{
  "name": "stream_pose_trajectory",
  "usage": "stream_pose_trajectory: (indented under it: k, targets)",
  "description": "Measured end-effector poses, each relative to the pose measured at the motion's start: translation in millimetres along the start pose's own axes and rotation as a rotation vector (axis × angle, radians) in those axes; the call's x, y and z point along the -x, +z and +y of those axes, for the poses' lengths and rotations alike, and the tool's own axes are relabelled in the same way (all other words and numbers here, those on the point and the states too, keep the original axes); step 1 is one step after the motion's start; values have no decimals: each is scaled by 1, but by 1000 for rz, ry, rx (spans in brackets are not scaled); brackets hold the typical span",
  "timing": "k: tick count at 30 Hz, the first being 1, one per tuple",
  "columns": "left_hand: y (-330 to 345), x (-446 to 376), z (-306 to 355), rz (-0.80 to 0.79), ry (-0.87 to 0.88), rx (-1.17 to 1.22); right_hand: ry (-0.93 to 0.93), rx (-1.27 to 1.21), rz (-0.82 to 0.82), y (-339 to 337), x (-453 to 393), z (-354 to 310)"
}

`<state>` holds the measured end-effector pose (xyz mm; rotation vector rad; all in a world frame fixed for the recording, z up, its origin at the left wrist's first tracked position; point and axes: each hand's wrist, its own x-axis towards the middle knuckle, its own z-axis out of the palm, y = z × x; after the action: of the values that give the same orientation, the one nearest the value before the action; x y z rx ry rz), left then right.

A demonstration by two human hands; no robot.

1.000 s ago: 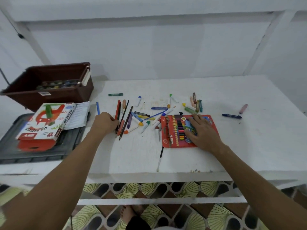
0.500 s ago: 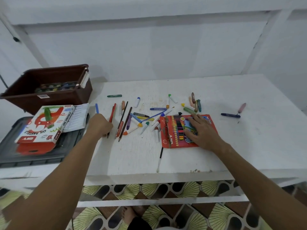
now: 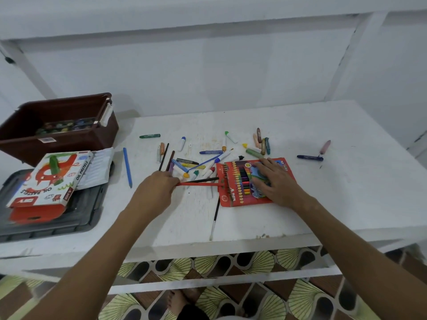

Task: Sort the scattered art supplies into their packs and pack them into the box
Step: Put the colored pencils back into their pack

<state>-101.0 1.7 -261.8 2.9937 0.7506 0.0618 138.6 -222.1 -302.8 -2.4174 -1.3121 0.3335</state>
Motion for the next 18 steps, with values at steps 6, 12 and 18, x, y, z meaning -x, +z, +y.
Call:
stream_pose_trajectory:
  k: [6,12,18]
  targets:
    - [7,-5,8,-50,66,86,-4,-31,3,-1,1,-1]
    - [8,-9,18,-14,98,135,-6,-55,14,-1,1,0]
    - [5,-12,12,-62,67,96,3,-55,19,1,0,0]
